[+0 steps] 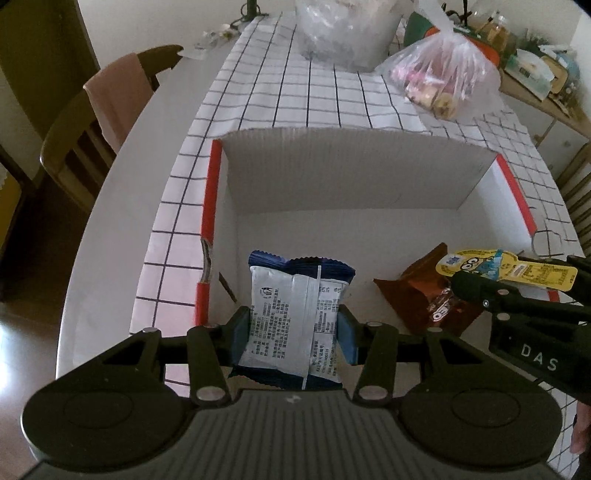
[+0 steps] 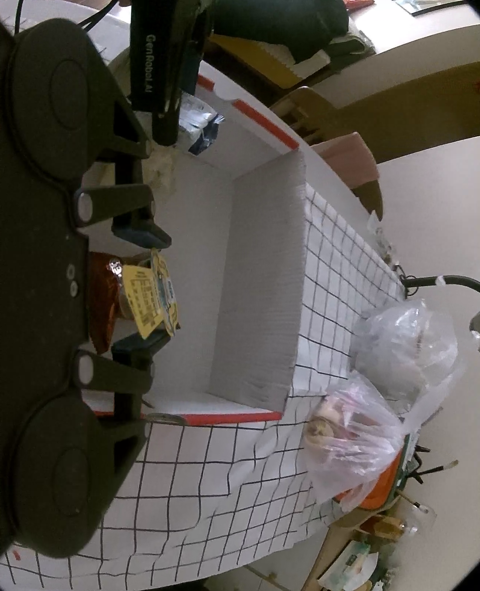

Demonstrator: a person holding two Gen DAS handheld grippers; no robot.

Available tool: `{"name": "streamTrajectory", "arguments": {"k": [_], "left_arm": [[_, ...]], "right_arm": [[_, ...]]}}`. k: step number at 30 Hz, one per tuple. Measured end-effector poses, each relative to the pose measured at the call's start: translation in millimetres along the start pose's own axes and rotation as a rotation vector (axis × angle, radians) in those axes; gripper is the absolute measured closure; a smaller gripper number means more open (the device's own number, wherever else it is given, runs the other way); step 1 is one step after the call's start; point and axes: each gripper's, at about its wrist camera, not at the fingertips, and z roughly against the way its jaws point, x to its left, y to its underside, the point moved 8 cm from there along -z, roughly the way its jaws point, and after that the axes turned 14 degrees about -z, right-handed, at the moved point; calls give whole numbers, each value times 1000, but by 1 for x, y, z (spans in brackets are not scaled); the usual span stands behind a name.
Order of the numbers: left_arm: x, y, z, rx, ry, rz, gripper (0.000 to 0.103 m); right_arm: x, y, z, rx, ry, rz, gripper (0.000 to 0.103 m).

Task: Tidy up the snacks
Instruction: 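Carry both snacks into the red box and open both tools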

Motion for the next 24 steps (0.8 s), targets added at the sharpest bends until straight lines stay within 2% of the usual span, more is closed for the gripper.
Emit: {"name": "streamTrajectory", "arguments": {"k": [5, 14, 19, 24], "left_arm": [[-4, 5, -14, 33, 5, -10, 55], [-15, 8, -17, 36, -2, -54, 54], [-16, 11, -15, 31, 5, -54, 54], [-16, 10, -6, 6, 5, -56, 53]], "right_arm": [[2, 5, -11, 22, 10, 17, 57], [4, 16, -18, 52, 16, 31, 56], [2, 19, -17, 59, 22, 27, 53], [2, 18, -7, 38, 16, 17, 42]]}}
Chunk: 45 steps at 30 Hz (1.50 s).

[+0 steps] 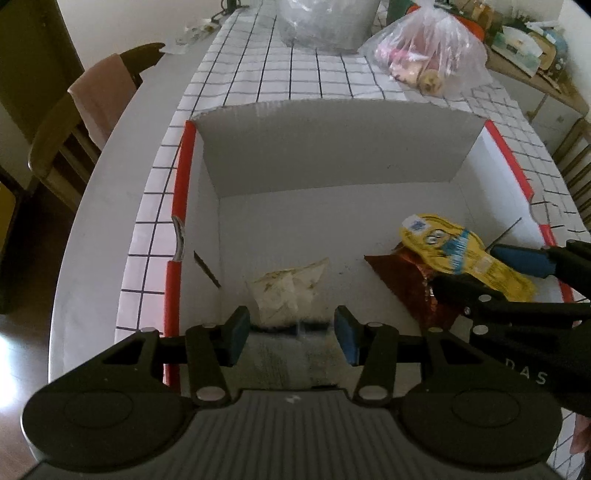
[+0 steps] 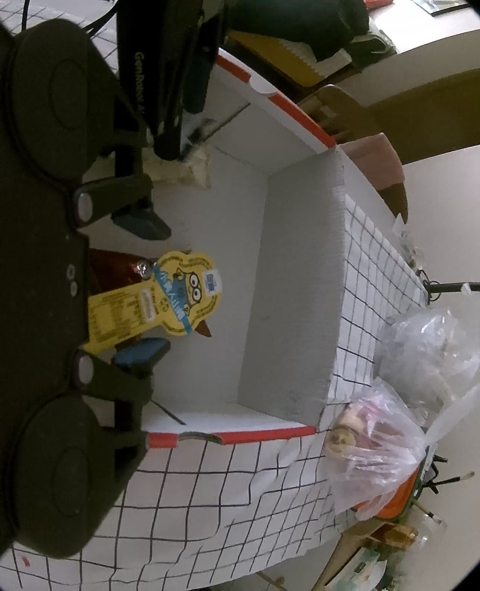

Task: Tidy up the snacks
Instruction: 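Carry both snacks into the red box and open both tools, then withdraw both tools from the box toward the remaining snacks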

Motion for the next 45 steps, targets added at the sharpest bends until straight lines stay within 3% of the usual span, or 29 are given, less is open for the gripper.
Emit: {"name": "streamTrajectory", "arguments": {"k": [3, 22, 41, 45], "left_arm": [[1, 1, 10, -26, 1, 4, 47], [1, 28, 95, -199, 17, -7, 39], [-9, 92, 174, -326, 49, -13, 32], [-12, 109, 182, -339, 54, -18, 30]], "right_arm": [[1, -1, 10, -14, -8, -5, 40], [24, 14, 92, -142, -49, -24, 19], [51, 64, 173, -236, -103, -32, 16], [53, 81, 186, -250, -112, -40, 5]]}}
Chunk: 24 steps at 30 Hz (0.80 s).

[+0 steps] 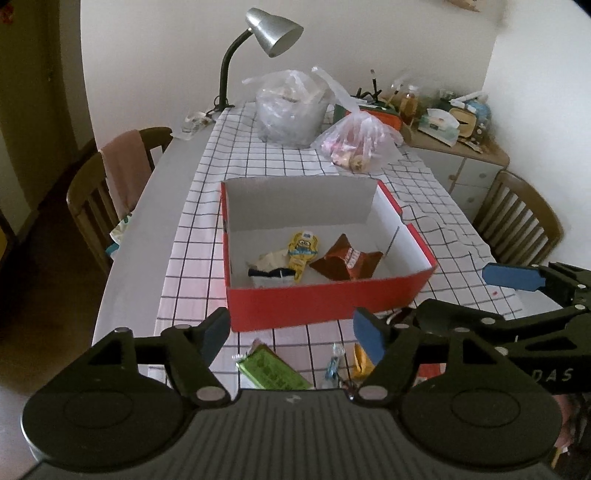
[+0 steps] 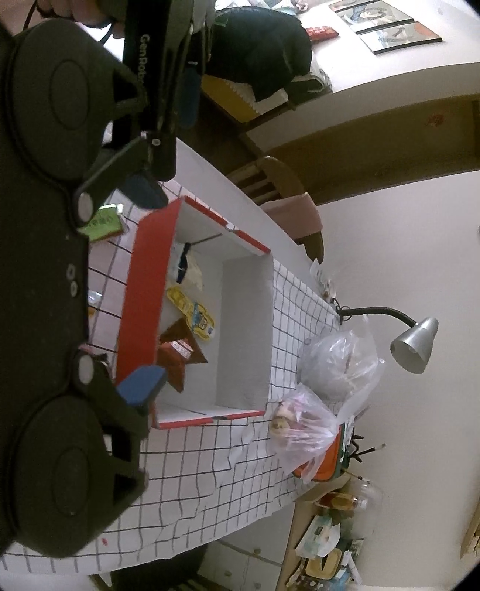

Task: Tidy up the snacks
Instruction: 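Withdraw both tools from the box toward the remaining snacks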

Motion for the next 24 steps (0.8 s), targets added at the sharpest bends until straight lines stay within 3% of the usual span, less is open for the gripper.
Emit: {"name": "streamTrajectory", "arguments": {"k": [13, 24], "left_arm": [[-17, 42, 10, -5, 3, 7, 22], [-43, 74, -27, 85, 29, 28, 22]], "right_arm": [[-12, 43, 23, 18, 14, 13, 0], [-63, 68, -9, 115, 39, -36, 0]]}}
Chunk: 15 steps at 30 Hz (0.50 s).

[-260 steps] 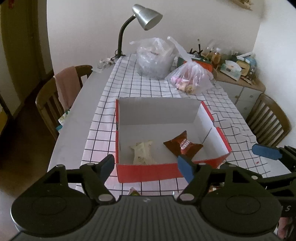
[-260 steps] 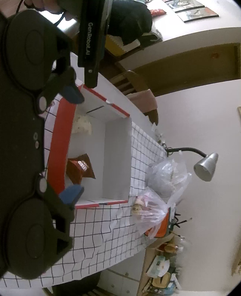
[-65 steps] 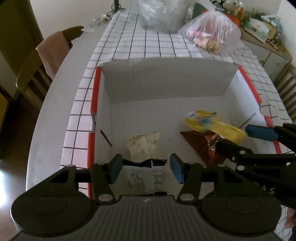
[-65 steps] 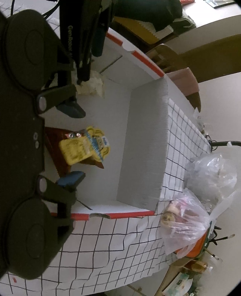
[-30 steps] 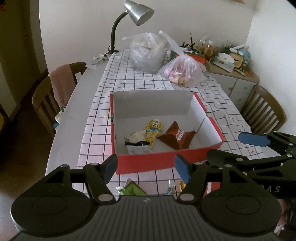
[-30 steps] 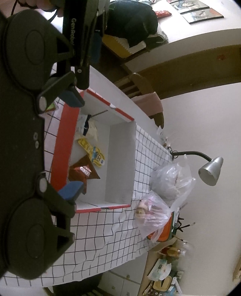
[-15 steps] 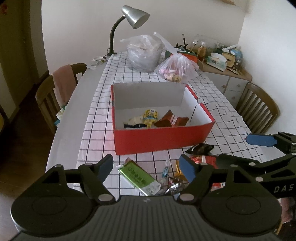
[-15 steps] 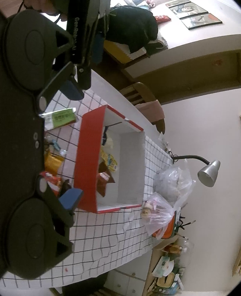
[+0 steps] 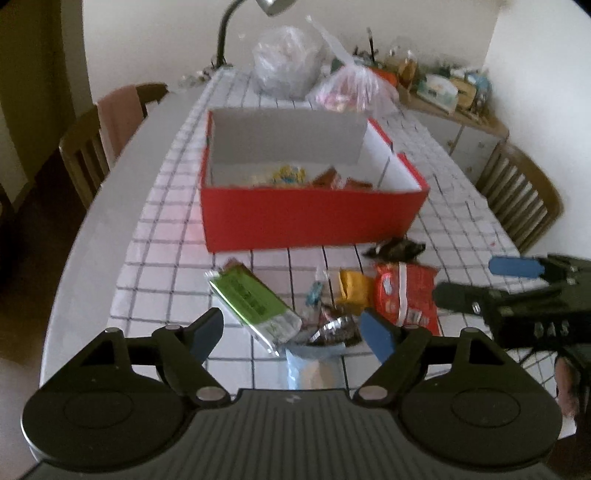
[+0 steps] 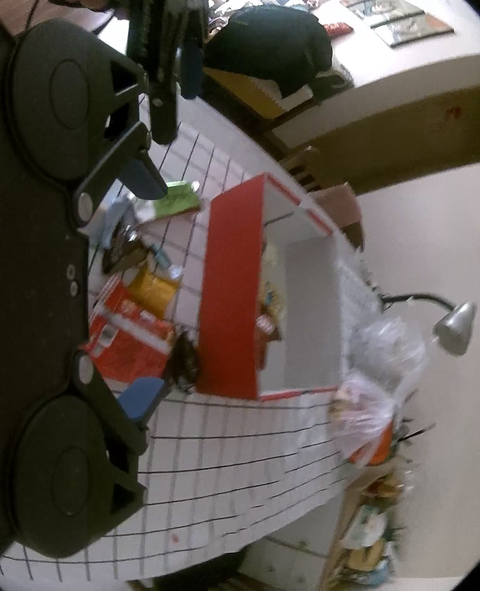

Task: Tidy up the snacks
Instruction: 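Withdraw both tools from the box toward the remaining snacks, then grasp blue pastry packet with left tool while right tool grasps red chip bag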

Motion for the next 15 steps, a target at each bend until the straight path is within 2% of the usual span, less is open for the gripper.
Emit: {"name": "streamTrajectory", "arguments": {"k": [6, 15], "left_arm": [[-16, 16, -34, 115, 19, -3, 22], [-28, 34, -75, 255, 31, -14, 22]], "right_arm": [[-22, 6, -32, 68, 46, -36, 0], [-50, 13, -76, 167, 143, -165, 0]]}}
